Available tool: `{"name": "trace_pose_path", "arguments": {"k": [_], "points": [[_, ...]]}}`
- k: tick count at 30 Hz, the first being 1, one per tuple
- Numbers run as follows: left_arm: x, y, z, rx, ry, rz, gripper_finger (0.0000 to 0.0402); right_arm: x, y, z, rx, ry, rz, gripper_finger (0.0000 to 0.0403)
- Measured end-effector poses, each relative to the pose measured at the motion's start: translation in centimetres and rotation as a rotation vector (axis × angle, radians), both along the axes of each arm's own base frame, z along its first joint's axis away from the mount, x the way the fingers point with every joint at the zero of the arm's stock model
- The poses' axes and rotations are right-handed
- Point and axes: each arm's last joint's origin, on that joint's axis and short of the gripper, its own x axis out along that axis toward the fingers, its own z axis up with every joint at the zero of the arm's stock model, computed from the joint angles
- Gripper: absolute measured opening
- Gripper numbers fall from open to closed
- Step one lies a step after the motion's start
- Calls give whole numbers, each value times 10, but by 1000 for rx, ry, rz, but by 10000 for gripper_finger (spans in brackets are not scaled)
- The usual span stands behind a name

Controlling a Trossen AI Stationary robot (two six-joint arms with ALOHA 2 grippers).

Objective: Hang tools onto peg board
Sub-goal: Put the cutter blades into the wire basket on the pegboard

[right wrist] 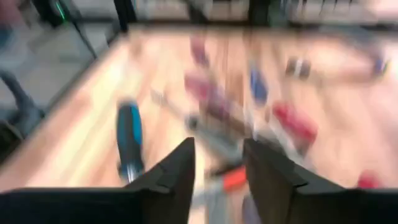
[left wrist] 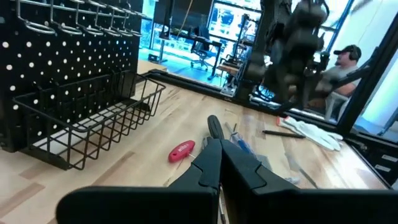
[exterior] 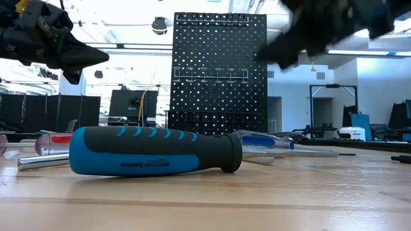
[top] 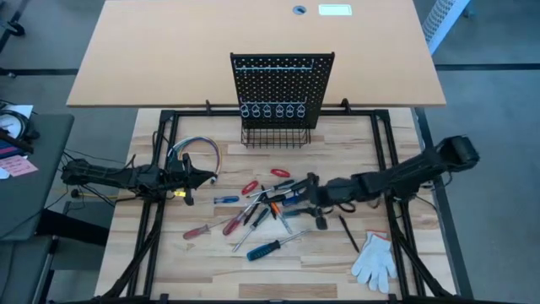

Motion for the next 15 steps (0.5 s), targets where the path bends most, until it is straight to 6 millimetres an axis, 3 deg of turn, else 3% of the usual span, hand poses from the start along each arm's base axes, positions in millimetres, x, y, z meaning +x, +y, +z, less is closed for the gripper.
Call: {"name": "trace_pose_path", "arguments": {"k": [7, 15], "points": [[0, -1, 0, -4, 1, -27, 0, 11, 6, -50, -34, 172, 14, 202], [0, -1, 0, -7, 1, -27, 0, 13, 5, -73, -59, 252, 11, 205]]}}
